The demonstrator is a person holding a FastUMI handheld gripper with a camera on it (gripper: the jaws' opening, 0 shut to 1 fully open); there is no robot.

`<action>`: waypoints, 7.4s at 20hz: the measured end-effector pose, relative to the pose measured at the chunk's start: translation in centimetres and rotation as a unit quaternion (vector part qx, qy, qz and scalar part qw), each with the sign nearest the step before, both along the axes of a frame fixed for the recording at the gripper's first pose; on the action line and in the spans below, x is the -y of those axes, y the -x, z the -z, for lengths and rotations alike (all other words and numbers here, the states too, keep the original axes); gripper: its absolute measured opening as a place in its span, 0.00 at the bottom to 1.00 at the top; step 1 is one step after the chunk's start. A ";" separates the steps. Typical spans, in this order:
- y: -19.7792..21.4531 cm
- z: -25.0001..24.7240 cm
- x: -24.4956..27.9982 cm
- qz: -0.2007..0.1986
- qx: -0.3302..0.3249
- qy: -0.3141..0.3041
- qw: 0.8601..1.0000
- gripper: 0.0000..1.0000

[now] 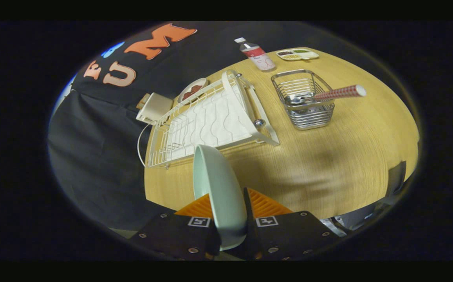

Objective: Take the plate from the dish rack, then take the spoon from the basket and place it into the plate.

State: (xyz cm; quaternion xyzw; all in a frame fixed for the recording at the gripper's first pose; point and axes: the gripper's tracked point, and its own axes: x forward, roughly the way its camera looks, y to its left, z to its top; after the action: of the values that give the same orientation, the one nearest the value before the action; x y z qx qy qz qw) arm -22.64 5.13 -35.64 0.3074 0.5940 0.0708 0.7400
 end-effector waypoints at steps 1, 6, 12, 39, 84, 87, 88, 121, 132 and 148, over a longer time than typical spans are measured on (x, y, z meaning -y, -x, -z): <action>0.3 0.6 -0.1 0.002 -0.002 -0.005 1.000 0.28; 0.3 3.1 -0.7 0.020 0.008 -0.017 1.000 0.28; -0.2 5.1 -1.8 0.039 0.022 -0.043 0.998 0.30; -7.5 0.1 15.0 0.087 0.220 0.268 0.934 0.39; -9.0 -16.5 8.0 0.037 0.341 0.137 0.929 0.10; -7.9 -15.1 5.3 -0.002 0.333 0.120 0.935 0.10; -7.6 -14.7 4.3 -0.013 0.330 0.110 0.937 0.10; -2.7 -1.4 -2.9 -0.088 0.216 0.039 0.972 0.24; -10.8 -10.9 3.7 0.002 0.345 0.136 0.929 0.72; -19.4 -29.6 9.1 0.087 0.550 0.252 0.792 0.96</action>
State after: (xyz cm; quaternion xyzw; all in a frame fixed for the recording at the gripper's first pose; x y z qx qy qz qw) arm -3.25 -3.93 -6.03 0.0695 0.0549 0.0113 0.9960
